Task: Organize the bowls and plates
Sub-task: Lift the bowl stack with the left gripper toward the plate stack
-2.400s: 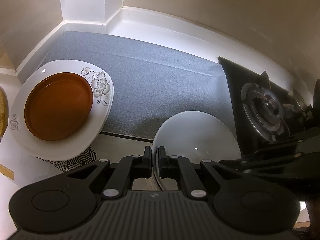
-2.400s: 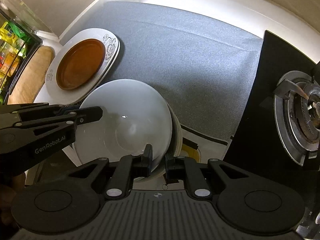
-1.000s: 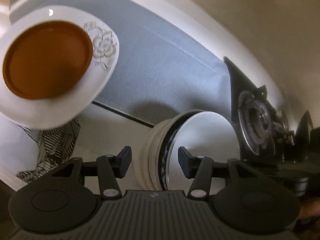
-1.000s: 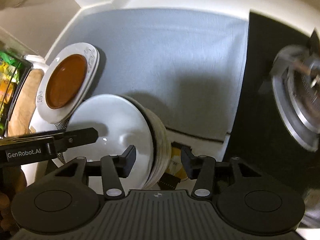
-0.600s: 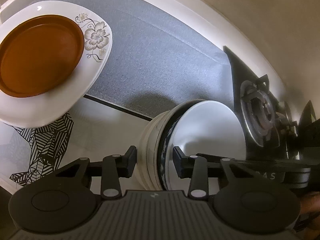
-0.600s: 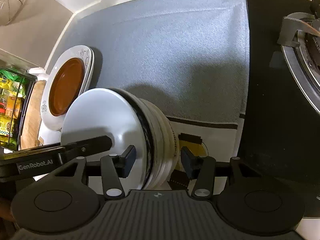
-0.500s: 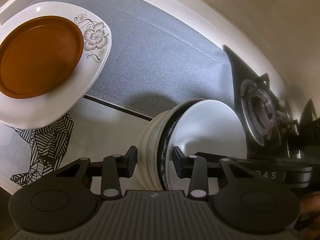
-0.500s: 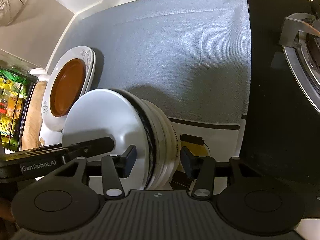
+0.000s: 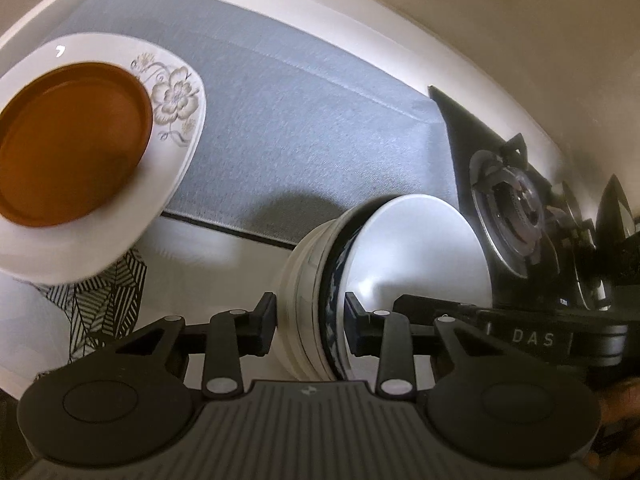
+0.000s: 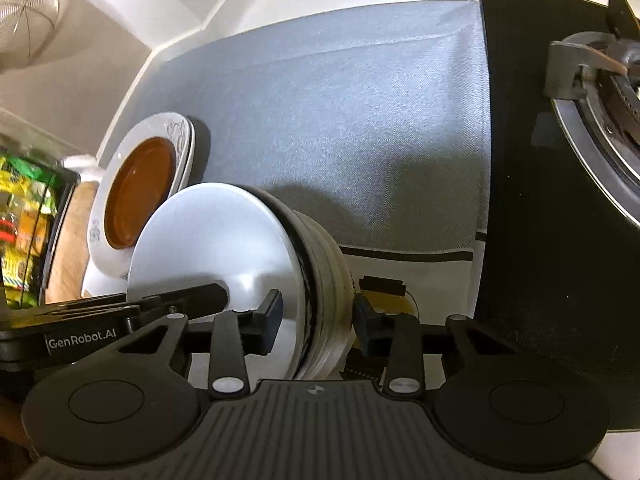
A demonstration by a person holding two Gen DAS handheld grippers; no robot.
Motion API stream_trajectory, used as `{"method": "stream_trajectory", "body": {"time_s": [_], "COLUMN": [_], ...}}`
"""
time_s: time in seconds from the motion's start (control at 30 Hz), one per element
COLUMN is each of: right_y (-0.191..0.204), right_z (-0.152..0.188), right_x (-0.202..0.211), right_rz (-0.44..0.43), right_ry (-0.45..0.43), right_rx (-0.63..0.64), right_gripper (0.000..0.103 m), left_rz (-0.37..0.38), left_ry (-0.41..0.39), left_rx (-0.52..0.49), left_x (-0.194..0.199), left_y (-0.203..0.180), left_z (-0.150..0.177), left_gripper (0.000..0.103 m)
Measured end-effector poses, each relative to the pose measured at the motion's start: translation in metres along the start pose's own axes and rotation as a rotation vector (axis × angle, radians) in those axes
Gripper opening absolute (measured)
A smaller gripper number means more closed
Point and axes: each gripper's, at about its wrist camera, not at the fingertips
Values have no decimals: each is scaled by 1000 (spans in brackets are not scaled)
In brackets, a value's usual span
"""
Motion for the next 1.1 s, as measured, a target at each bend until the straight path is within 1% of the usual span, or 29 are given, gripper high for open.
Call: {"method": "stream_trajectory", "body": {"time_s": [0.17,0.33,0.47,0.53,0.67,0.83,0.97,1.1], "right_y": [5,25,54,70,113,156,178,189], "right_z": [0,-10,-26,-35,-51,-64,-68,-69], "right_x": [8,19,18,12,-12,-54,-88,-114], "right_rz": [13,25,11,-2,-30,-59,-62,-41], "right_ry": [-46,-104,-134,-137,-135,-108,-79,-67], "right_rx": [-25,-11,6,18,54,74,55,39], "right_gripper": [39,38,38,38,38,39,38,38], "left_rz": [25,46,32,15,-22,-84,-119,-123], "left_ry": [-31,-89,-135,-154,-185,-185,-169,-140], "left_rx": [-23,-37,-26,-11,26,72,94,120], "left_x": [9,29,49,58,73,74,63,48], "left_y": [0,6,26,42,80,129,157,178], "left_z": [-6,-25,-45,-57,-76,-95,-105,-113], "left_gripper": [38,38,38,38,38,38,38,38]}}
Point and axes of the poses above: each gripper's, at about its wrist camera, not at the fingertips, and x roughly against the way its jaws point, y to its left, z to its underside, and after that the axes turned 12 degrees about -y, right-handed
